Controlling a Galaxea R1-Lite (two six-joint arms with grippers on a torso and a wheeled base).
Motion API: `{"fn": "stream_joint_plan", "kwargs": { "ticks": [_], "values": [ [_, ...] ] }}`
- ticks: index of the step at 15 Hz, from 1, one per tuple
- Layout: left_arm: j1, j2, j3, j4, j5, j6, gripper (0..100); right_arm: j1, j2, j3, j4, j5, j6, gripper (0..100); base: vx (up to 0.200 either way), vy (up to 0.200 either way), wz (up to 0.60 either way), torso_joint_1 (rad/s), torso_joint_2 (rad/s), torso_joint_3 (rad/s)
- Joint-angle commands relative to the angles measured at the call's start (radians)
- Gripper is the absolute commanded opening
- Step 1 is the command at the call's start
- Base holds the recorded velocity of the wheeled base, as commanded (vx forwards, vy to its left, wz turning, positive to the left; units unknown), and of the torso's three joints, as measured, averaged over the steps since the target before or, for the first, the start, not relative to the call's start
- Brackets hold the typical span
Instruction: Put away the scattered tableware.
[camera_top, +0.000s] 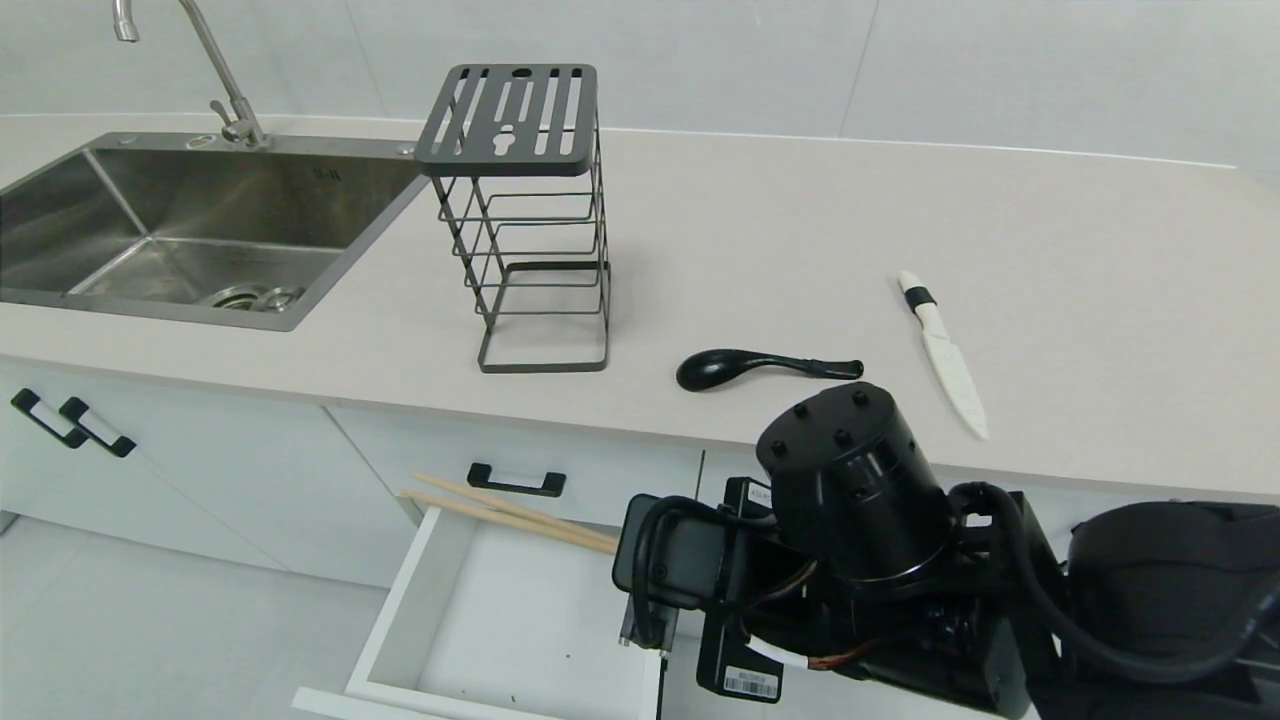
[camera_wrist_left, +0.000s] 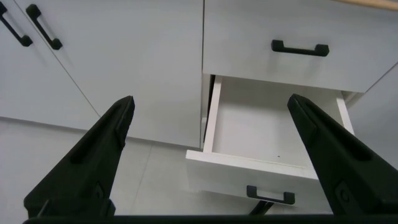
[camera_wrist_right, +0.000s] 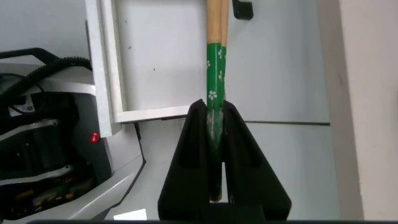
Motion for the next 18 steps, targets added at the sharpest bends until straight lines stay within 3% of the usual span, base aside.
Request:
{"fn": "stream_joint_plan", "kwargs": {
  "ticks": [1,10,18],
  "values": [
    [0.0,0.002,0.0,0.0,0.0,0.0,100,0.004,0.008,-0.005,-0.001,0.004,0.001,0,0.0,0.0,0.0,-0.056,0.11,0.061],
    [0.0,0.002,0.0,0.0,0.0,0.0,100,0.002,0.12,-0.141,0.004,0.129,0.0,0,0.0,0.0,0.0,-0.112,0.21,0.108],
    [0.0,0.002,0.0,0.0,0.0,0.0,100,0.016,0.194,-0.215,0.004,0.16,0.0,0,0.0,0.0,0.0,-0.232,0.44,0.207]
  ]
}}
